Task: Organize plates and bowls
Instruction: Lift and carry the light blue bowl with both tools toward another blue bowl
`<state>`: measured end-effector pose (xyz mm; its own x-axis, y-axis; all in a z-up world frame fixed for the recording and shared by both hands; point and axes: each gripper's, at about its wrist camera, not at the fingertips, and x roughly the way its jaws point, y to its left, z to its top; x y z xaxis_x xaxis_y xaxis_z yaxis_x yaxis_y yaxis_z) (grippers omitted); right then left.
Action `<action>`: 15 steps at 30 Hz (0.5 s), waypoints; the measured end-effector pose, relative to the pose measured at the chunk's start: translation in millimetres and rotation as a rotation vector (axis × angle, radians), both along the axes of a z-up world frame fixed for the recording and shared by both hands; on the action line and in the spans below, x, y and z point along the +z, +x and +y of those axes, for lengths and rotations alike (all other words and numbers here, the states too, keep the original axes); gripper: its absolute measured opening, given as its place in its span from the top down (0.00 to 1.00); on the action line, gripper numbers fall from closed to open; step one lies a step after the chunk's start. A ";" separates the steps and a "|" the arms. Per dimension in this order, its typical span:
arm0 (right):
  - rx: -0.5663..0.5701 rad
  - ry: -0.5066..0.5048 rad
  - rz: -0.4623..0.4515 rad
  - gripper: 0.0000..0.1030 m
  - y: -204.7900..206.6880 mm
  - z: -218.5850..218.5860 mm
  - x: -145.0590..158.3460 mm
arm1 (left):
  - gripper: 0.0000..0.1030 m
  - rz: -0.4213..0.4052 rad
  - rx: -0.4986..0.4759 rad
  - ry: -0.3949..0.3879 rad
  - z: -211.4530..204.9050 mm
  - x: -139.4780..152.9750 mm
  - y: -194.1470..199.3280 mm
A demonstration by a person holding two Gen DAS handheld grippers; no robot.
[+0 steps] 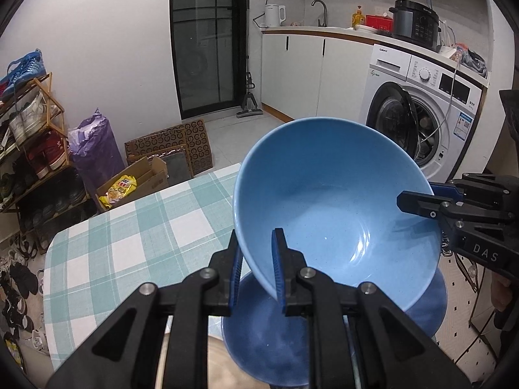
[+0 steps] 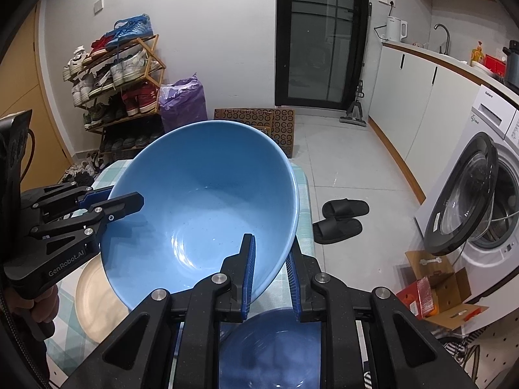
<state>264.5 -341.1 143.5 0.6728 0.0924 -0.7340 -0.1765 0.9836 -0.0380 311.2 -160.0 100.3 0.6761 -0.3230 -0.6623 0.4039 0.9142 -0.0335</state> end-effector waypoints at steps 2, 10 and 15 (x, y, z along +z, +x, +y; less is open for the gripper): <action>0.007 0.000 0.002 0.82 -4.2 5.4 -0.4 | 0.85 0.001 0.005 -0.002 4.1 -0.3 -4.1; 0.028 0.008 0.008 0.81 -19.7 21.8 -5.6 | 0.85 0.009 0.021 -0.003 18.6 -4.4 -19.1; 0.042 0.006 0.017 0.81 -27.5 29.5 -9.4 | 0.85 0.016 0.029 0.001 26.3 -8.6 -27.8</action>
